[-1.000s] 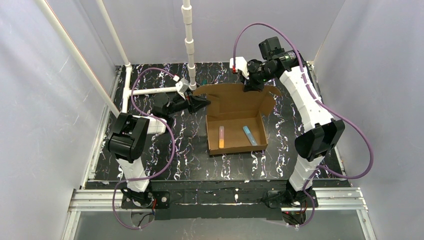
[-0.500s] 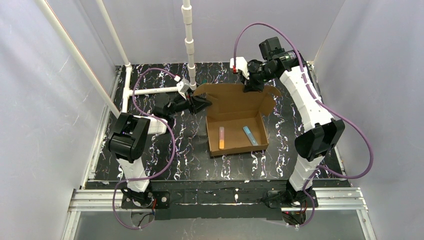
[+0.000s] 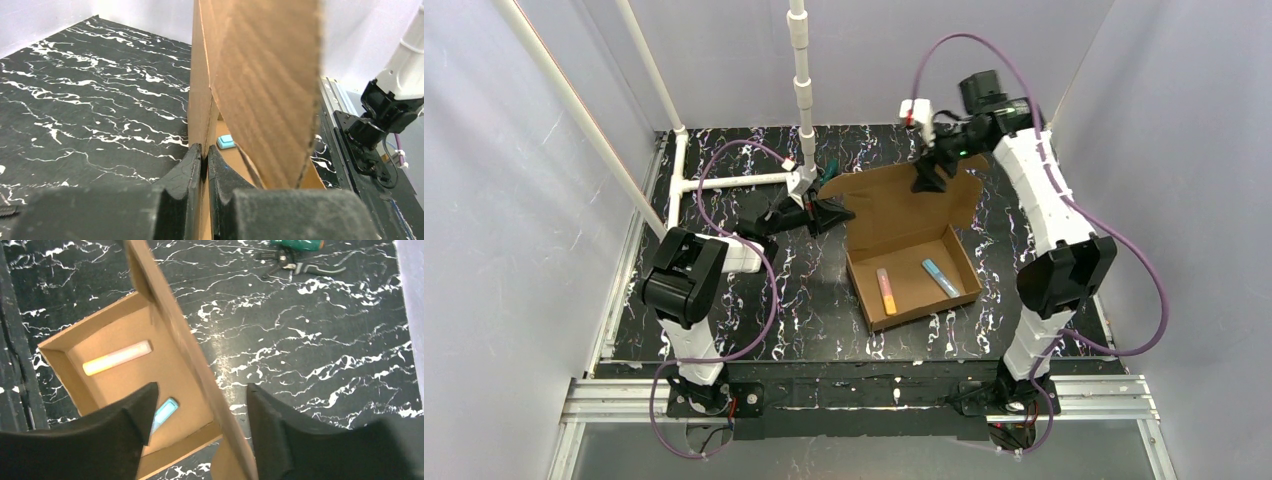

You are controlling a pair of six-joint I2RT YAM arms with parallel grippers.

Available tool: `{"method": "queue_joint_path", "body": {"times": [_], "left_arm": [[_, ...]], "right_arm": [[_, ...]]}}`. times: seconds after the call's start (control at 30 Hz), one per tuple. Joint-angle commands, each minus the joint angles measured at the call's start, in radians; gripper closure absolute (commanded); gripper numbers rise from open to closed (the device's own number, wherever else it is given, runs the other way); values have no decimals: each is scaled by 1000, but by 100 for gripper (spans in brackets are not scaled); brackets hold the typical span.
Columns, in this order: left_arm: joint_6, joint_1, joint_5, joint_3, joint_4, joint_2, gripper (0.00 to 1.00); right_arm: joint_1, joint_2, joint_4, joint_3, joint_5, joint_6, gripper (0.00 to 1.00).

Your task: Fold the paper box

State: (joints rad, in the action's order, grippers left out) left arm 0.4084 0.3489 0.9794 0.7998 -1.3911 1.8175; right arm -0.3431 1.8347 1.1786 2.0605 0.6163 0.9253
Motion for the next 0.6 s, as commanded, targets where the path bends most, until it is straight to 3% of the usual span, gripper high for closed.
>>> {"method": "queue_joint_path", "body": {"times": [0.0,0.1,0.37,0.43,0.5,0.57], "left_arm": [[-64,15,5,-30,-5,-49,100],[-67,15,6,-28,-5,-48,100],[-91,15,10,-46,-3,-85,100],[-91,15,14,-49,-3,-90,100],[-92,15,16,-47,-3,-94,100],[-92,15,15,-47,-3,-96,100]], "right_arm": [[252,-103,11,4,238,-123,20],[395,-229,-72,-150,250,-138,15],[647,-443,-681,-661,166,-419,16],[652,-445,-810,-766,180,-405,22],[639,-394,-883,-824,235,-380,35],[593,-332,-831,-787,216,-308,44]]}}
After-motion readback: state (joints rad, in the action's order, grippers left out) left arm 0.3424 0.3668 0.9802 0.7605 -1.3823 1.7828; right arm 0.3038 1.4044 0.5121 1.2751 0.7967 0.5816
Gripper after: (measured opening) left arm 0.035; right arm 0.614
